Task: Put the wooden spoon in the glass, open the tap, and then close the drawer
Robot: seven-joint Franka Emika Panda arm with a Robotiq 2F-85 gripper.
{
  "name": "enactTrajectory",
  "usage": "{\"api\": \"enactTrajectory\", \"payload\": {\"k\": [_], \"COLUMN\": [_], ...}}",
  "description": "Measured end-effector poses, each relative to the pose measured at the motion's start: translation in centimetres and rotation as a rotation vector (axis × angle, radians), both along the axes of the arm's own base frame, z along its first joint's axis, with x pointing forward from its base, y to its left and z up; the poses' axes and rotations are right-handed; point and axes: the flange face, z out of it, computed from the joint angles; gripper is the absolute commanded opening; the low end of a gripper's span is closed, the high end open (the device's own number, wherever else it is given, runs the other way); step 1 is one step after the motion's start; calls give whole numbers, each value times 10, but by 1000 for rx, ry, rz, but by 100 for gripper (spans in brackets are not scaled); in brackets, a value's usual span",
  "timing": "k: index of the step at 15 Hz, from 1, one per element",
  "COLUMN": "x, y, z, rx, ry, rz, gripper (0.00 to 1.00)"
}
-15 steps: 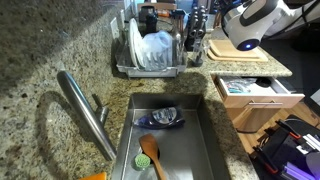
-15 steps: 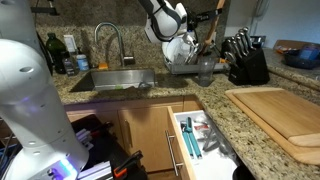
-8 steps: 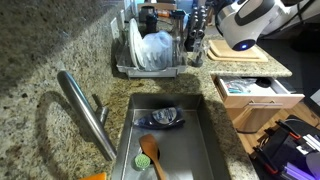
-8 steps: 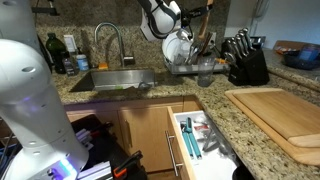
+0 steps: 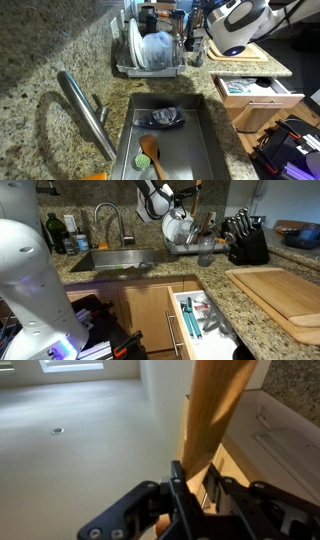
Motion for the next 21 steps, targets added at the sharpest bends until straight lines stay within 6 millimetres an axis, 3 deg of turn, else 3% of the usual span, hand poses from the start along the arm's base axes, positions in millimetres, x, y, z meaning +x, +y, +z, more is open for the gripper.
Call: {"api": "enactTrajectory", "payload": {"k": [4,5,8,9,13,15,16,19,20,21], "x": [-2,-4,-5,-5,-6,-6,-7,-10,-9,-9], "y": [-36,-47,-52,-48,-48,-65,-76,-94,-94,-93], "z": [-14,-21,-24,-24,-31,-54,-68,-100,-102,-102], "rx": [-82,-109,-108,-107,-111,-125,-134,-157,-159,-159], "ry": [46,64,70,69,79,105,122,147,146,146], "rz": [-71,-90,-94,-88,-88,-121,-143,-184,-185,-183], "gripper": [6,25,25,6,6,6,25,25,6,6]}}
